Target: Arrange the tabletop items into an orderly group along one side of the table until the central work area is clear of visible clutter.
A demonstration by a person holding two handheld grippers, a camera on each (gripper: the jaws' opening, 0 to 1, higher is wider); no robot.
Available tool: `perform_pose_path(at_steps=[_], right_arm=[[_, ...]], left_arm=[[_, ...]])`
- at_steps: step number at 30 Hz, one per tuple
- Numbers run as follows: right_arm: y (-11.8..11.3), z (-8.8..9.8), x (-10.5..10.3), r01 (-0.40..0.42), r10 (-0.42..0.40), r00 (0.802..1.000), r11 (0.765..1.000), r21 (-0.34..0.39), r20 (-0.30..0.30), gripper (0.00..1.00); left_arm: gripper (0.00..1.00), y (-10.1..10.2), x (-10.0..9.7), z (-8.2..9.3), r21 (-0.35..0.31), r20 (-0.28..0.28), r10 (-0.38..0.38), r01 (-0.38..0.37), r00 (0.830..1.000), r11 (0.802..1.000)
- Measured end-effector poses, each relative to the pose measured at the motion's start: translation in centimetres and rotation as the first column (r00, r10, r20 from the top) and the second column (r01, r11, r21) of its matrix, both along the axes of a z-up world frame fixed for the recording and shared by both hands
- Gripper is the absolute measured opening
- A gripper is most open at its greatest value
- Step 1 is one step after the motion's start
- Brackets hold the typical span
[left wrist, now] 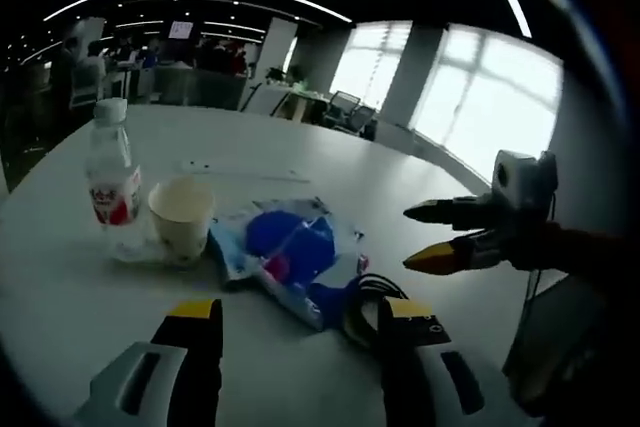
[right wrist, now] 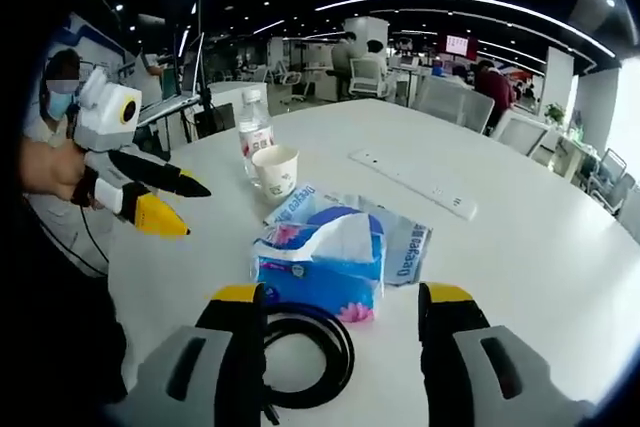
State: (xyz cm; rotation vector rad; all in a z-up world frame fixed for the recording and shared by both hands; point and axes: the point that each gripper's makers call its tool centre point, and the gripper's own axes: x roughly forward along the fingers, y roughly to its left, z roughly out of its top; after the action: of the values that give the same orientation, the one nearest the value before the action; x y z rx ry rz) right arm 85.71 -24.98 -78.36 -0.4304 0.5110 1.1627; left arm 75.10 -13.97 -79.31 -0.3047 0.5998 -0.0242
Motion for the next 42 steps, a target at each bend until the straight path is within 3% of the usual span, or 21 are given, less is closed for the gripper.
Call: perform_pose_path(at_steps=[5,7,12,16,29,32,35,42], right_arm=[[0.4,-1.3,0.8,-0.01,0.009,1.0,1.0,-0.027,-0.013,0.45],[0.6,-1.6,1.2,-0.014,0.014,1.0,0.999,-0.032,-0.008,0.43],[1.0,-2.2,1.9,-0.023,0.023,1.0,0.998,-0.053,0.001,0.34],[1.1,-3.1,2.6,-0.015,0.016,1.0,0.995,-0.1,0.012,0.25],[0.7,-5.0,3.3,-0.01,0.007,1.0,0.984,-0.178,-0.017,0.06],[0.4,-5.2,3.1,-0.009,0.005,1.0,0.981,-0.192,-0.018,0.04],[0.2,-5.2,3.3,-0.003,0.001,1.0,0.981,-0.195,-0.013,0.0],[-0.4,-5.4,3.3,0.009,-0.012,1.0,0.98,-0.199,-0.016,0.0]], left_arm=[[0.5,-1.3,0.8,-1.2,0.002,-0.028,-0.044,0.044,0.999,0.999],[0.48,-1.3,1.0,-2.2,-0.009,-0.038,-0.042,0.042,0.998,0.999],[0.45,-1.3,1.8,-2.7,-0.025,-0.049,-0.019,0.018,0.999,1.0],[0.42,-1.5,2.0,-3.9,-0.082,-0.102,-0.008,0.0,0.995,0.997],[0.2,-2.0,3.1,-5.4,-0.087,-0.143,-0.011,-0.001,0.99,0.996],[0.12,-2.3,3.3,-5.8,-0.102,-0.153,-0.014,-0.002,0.988,0.995],[0.11,-2.2,3.2,-6.2,-0.098,-0.166,-0.005,-0.011,0.986,0.995],[0.03,-2.1,3.5,-6.1,-0.07,-0.143,-0.014,0.004,0.99,0.998]])
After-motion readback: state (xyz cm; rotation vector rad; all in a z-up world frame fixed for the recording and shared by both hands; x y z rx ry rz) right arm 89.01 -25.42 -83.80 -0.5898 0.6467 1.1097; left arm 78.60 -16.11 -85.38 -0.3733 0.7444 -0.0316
